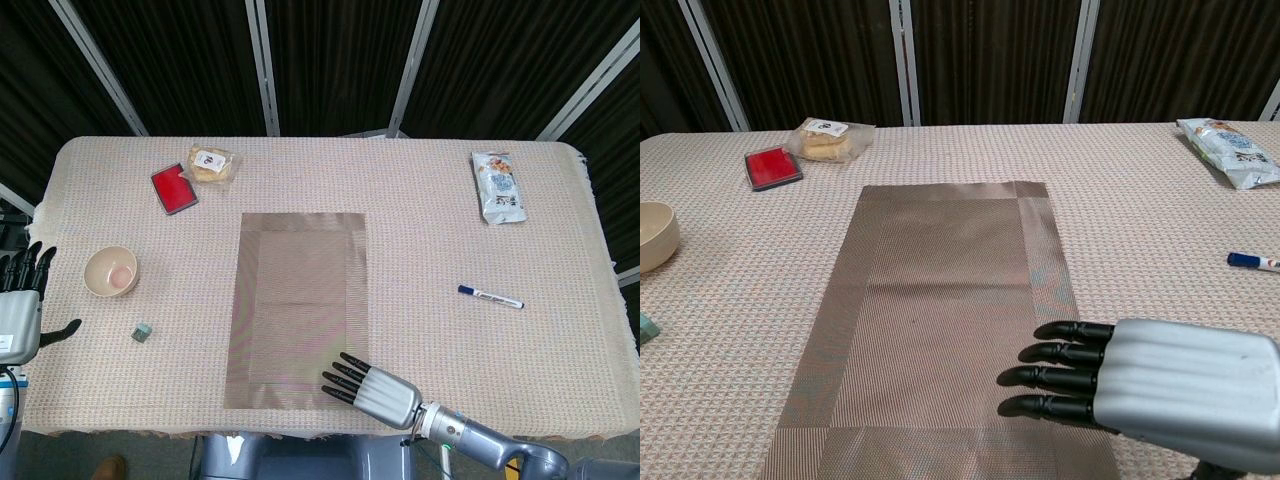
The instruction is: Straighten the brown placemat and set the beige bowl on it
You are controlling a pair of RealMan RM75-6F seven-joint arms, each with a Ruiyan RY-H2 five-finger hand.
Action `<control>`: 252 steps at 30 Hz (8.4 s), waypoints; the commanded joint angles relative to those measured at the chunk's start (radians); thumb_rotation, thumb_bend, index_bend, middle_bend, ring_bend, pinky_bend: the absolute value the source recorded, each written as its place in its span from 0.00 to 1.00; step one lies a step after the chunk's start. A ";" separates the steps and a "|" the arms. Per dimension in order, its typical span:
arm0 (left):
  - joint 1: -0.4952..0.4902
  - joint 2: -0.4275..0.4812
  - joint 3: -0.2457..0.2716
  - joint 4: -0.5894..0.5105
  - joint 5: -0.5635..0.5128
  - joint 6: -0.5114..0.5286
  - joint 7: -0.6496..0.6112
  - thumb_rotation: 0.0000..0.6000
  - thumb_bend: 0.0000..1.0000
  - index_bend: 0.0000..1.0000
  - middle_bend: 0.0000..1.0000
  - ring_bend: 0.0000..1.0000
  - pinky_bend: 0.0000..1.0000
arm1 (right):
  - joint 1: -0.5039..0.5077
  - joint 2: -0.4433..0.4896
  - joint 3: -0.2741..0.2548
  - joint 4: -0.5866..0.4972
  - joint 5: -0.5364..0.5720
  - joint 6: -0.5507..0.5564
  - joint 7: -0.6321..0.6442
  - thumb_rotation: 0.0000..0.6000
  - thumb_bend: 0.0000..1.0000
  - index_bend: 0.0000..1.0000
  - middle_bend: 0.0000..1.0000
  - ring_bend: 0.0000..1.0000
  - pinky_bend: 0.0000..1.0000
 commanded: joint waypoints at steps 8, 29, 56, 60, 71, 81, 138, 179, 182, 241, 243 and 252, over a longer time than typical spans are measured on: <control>0.014 0.018 -0.017 -0.003 0.008 -0.005 -0.045 1.00 0.00 0.00 0.00 0.00 0.00 | 0.029 -0.081 0.013 0.014 0.068 -0.046 -0.080 1.00 0.00 0.05 0.00 0.00 0.00; 0.031 0.048 -0.033 -0.026 0.021 -0.018 -0.078 1.00 0.00 0.00 0.00 0.00 0.00 | 0.064 -0.129 0.022 0.014 0.158 -0.055 -0.153 1.00 0.00 0.05 0.00 0.00 0.00; 0.034 0.042 -0.040 -0.016 0.030 -0.034 -0.075 1.00 0.00 0.00 0.00 0.00 0.00 | 0.086 -0.146 -0.004 0.066 0.141 0.069 -0.057 1.00 0.45 0.00 0.00 0.00 0.00; 0.035 0.044 -0.041 -0.016 0.030 -0.036 -0.077 1.00 0.00 0.00 0.00 0.00 0.00 | 0.083 -0.139 -0.021 0.081 0.121 0.098 -0.034 1.00 0.46 0.00 0.00 0.00 0.00; 0.035 0.044 -0.042 -0.017 0.031 -0.041 -0.074 1.00 0.00 0.00 0.00 0.00 0.00 | 0.053 -0.040 -0.096 0.097 0.035 0.218 0.019 1.00 0.46 0.81 0.00 0.00 0.00; 0.038 0.042 -0.038 -0.025 0.042 -0.038 -0.065 1.00 0.00 0.00 0.00 0.00 0.00 | 0.031 0.004 -0.130 0.156 -0.008 0.284 0.059 1.00 0.46 0.85 0.00 0.00 0.00; -0.249 -0.110 0.001 0.253 0.323 -0.391 -0.215 1.00 0.00 0.05 0.00 0.00 0.00 | -0.242 0.307 0.131 0.008 0.438 0.633 0.246 1.00 0.00 0.00 0.00 0.00 0.00; -0.498 -0.585 0.004 0.643 0.176 -0.644 -0.238 1.00 0.00 0.23 0.00 0.00 0.00 | -0.382 0.271 0.141 -0.128 0.398 0.683 0.227 1.00 0.00 0.00 0.00 0.00 0.00; -0.507 -0.599 0.009 0.659 0.175 -0.653 -0.220 1.00 0.00 0.23 0.00 0.00 0.00 | -0.385 0.273 0.147 -0.126 0.395 0.688 0.237 1.00 0.00 0.00 0.00 0.00 0.00; -0.502 -0.556 0.021 0.462 0.083 -0.577 -0.031 1.00 0.37 0.67 0.00 0.00 0.00 | -0.416 0.303 0.165 -0.142 0.338 0.701 0.319 1.00 0.00 0.00 0.00 0.00 0.00; -0.490 -0.535 0.033 0.417 0.081 -0.565 -0.013 1.00 0.38 0.68 0.00 0.00 0.00 | -0.417 0.304 0.163 -0.144 0.334 0.702 0.320 1.00 0.00 0.00 0.00 0.00 0.00; -0.464 -0.421 0.117 0.238 0.166 -0.548 0.019 1.00 0.39 0.69 0.00 0.00 0.00 | -0.424 0.305 0.158 -0.155 0.311 0.712 0.308 1.00 0.00 0.00 0.00 0.00 0.00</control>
